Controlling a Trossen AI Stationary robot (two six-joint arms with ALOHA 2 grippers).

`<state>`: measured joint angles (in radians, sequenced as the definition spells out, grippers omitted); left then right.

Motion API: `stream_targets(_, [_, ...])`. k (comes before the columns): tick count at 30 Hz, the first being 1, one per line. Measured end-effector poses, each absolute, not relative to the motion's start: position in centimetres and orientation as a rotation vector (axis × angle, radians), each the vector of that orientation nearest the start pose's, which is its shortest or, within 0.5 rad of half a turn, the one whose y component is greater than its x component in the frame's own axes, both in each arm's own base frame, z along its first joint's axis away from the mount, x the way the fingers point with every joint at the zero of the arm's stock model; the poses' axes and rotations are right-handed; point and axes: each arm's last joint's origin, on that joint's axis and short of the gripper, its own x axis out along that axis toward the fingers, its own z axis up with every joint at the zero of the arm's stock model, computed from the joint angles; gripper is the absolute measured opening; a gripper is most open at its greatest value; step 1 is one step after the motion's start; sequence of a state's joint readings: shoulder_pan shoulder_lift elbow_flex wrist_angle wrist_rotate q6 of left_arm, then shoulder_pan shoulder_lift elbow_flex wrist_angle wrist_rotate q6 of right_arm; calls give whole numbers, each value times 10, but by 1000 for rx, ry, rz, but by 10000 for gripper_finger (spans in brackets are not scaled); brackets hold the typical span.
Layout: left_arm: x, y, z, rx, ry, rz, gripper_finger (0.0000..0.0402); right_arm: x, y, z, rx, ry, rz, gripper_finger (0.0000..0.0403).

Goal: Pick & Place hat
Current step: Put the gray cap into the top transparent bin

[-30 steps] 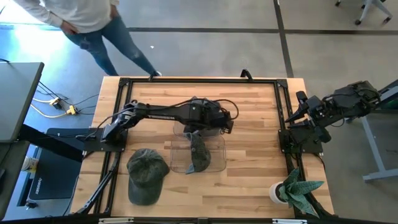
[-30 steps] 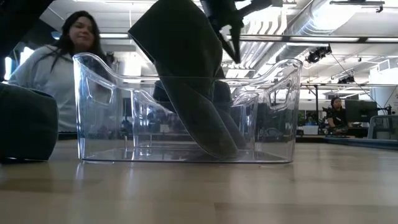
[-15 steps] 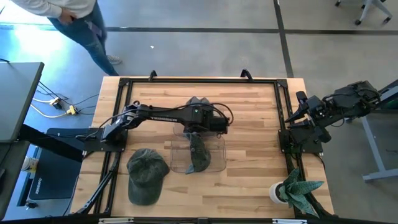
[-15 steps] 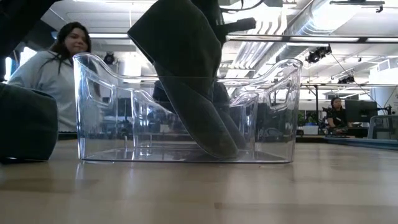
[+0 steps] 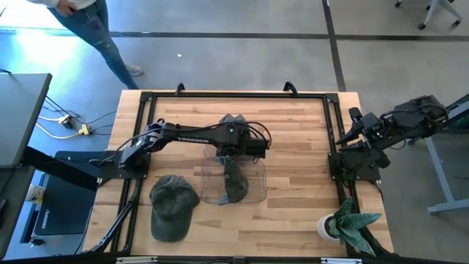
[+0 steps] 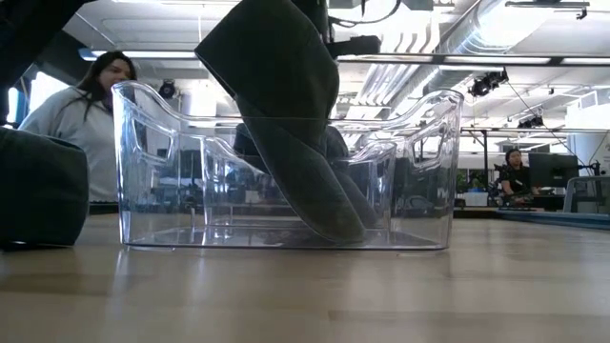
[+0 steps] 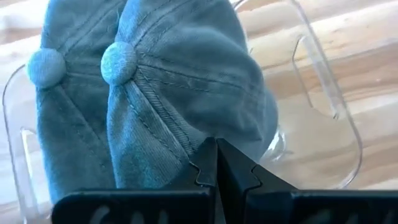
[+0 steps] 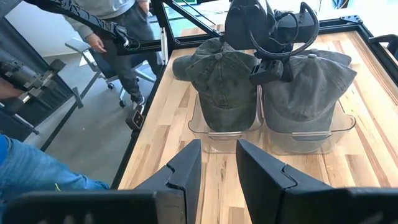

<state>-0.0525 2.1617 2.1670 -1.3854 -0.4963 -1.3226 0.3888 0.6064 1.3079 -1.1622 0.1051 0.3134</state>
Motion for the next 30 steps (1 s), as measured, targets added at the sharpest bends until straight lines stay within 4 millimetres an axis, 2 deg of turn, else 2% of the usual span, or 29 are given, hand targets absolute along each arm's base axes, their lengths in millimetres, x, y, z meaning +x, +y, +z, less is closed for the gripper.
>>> stream_targets(7, [410,-18,314,-755,889,1110,1,36,12,415,197,488,205,97])
stream_targets(10, [411,-19,324,-782,829,1079,1,37,12,415,197,488,205,97])
stream_targets(16, [414,-33,336,-733,889,815,0,37,12,415,211,490,201,97])
stream_targets(18, [415,-37,332,-697,930,780,0,37,12,415,214,490,200,97])
stream_targets(21, [428,-36,310,-677,971,805,1,37,12,415,219,488,200,97])
stream_targets(23, [427,-35,298,-643,1041,851,0,38,12,416,221,483,201,97])
stream_targets(26, [433,-33,291,-664,1029,879,0,38,12,417,224,477,205,97])
stream_targets(30, [430,-35,276,-641,1123,933,0,39,13,417,242,481,200,97])
